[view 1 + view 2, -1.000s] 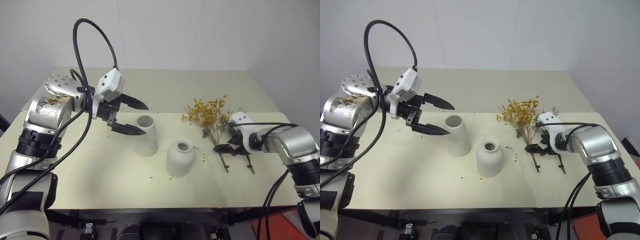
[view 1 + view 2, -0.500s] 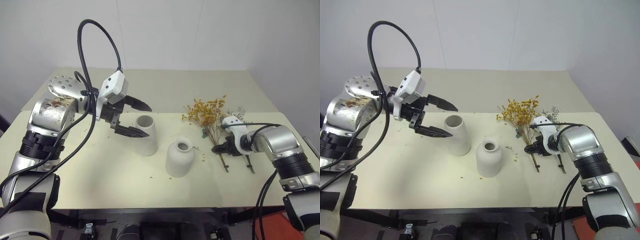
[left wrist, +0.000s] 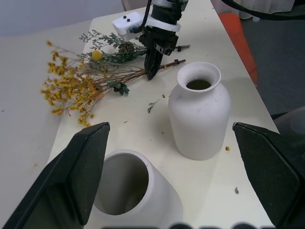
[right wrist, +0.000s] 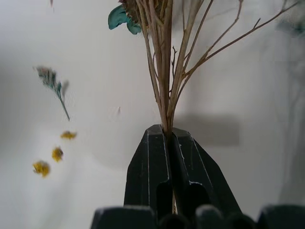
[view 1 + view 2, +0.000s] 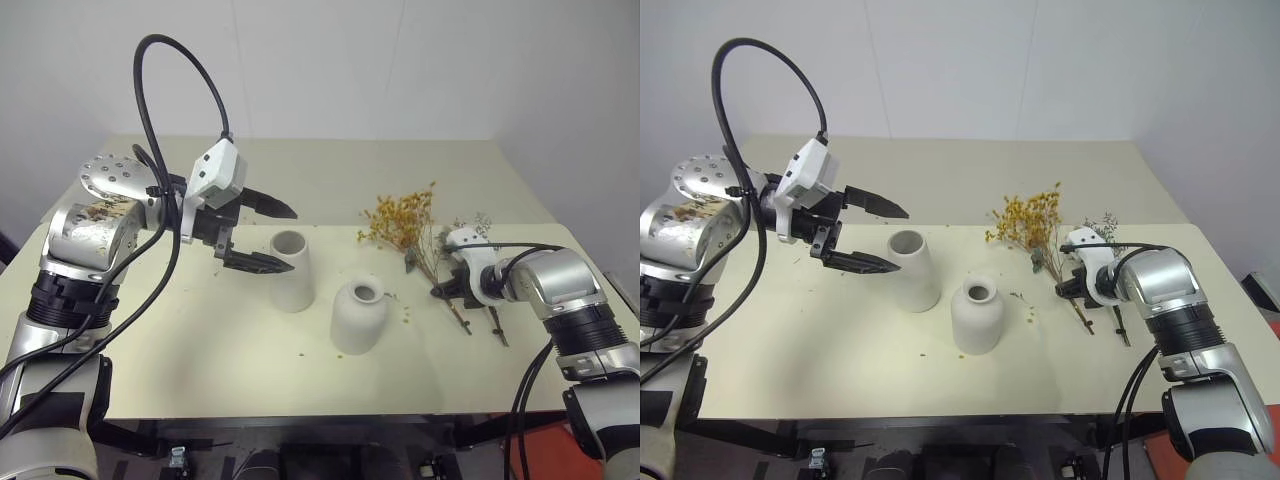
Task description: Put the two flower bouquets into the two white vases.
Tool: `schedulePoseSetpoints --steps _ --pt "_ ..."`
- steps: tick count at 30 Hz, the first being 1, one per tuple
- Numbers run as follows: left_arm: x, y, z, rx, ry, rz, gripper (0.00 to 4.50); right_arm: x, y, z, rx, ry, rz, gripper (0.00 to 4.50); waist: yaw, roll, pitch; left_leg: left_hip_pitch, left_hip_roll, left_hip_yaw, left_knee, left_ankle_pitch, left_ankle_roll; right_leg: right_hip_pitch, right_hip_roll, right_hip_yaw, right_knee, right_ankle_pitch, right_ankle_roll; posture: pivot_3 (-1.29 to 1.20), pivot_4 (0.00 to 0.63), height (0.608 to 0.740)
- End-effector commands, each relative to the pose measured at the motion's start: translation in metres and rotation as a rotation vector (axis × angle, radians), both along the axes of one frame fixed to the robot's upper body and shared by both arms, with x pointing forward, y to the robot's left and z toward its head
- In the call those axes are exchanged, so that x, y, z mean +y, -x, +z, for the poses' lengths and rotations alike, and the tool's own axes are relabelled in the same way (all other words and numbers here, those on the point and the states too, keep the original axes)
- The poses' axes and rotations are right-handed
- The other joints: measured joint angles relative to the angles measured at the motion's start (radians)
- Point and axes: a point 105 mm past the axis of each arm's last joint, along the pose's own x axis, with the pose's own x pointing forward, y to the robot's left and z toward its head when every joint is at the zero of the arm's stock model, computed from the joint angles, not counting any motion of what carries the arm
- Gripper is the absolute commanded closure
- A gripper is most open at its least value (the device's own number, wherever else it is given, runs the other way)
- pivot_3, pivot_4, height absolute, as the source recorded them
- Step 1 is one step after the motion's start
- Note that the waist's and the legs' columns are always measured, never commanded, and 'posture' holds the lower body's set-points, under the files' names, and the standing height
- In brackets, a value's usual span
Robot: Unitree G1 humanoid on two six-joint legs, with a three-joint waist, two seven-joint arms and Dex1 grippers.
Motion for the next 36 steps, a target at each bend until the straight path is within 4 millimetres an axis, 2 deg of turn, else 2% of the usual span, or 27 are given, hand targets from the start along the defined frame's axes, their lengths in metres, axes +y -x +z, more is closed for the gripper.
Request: schedulePoseSetpoints --steps 1,5,9,13,15,19,25,30,36 --pt "0.01 0.004 0.016 -0.046 0.052 0.03 0.0 -0.006 -0.012 0.058 -0.283 0.007 -0.057 4.47 -0.001 0.0 0.0 0.0 0.0 0.0 0.0 0.0 0.0 0.0 0.0 0.0 0.0 0.0 0.0 0.0 0.15 0.74" --pt "0.032 -0.003 0.018 -0.036 0.078 0.152 0.0 0.012 -0.006 0.111 -0.564 -0.042 -0.021 4.47 -0.005 0.001 0.0 0.0 0.0 0.0 0.0 0.0 0.0 -0.001 0.0 0.0 0.0 0.0 0.0 0.0 0.15 0.74" --pt "0.061 -0.005 0.025 -0.052 0.099 0.263 0.0 0.047 0.004 0.163 -0.839 -0.151 0.02 4.47 -0.02 0.001 0.001 0.0 0.001 -0.001 -0.001 0.0 0.0 -0.001 0.001 0.0 0.001 0.0 0.0 0.0 0.15 0.74" --pt "0.087 -0.003 0.023 -0.044 0.093 0.345 0.0 0.087 0.015 0.193 -0.965 -0.356 0.076 4.47 -0.025 0.001 0.001 0.001 0.001 -0.001 -0.001 0.0 0.0 -0.001 0.001 0.0 0.002 0.0 0.0 0.0 0.15 0.74" --pt "0.098 -0.001 0.018 -0.031 0.08 0.379 0.0 0.105 0.021 0.202 -0.991 -0.469 0.106 4.47 -0.023 0.002 0.001 0.001 0.001 -0.001 -0.001 0.0 0.0 -0.001 0.001 0.0 0.002 0.0 0.0 0.0 0.15 0.74" --pt "0.119 0.008 -0.002 -0.001 0.058 0.463 0.0 0.146 0.032 0.203 -1.02 -0.59 0.209 4.47 -0.021 0.002 0.001 0.001 0.001 -0.001 -0.002 0.0 0.0 -0.001 0.0 -0.001 0.002 0.0 -0.001 0.0 0.15 0.74" --pt "0.123 0.028 -0.027 0.037 0.041 0.497 0.0 0.183 0.045 0.202 -1.003 -0.731 0.35 4.47 -0.015 0.002 0.001 0.0 0.001 -0.002 -0.002 0.0 0.0 -0.002 -0.001 -0.002 0.001 0.001 -0.001 0.0 0.15 0.74" --pt "0.122 0.034 -0.035 0.042 0.062 0.521 0.0 0.201 0.052 0.194 -0.971 -0.793 0.434 4.47 -0.019 0.002 0.001 0.002 0.002 -0.002 -0.002 0.0 0.0 -0.001 0.0 -0.002 0.003 0.001 -0.002 0.0 0.15 0.74" --pt "0.111 0.032 -0.027 0.032 0.113 0.489 0.0 0.223 0.055 0.171 -0.911 -0.849 0.492 4.47 -0.021 0.002 0.001 0.003 0.003 -0.002 -0.002 0.0 0.0 -0.001 0.001 -0.002 0.003 0.001 -0.003 0.0 0.15 0.74"
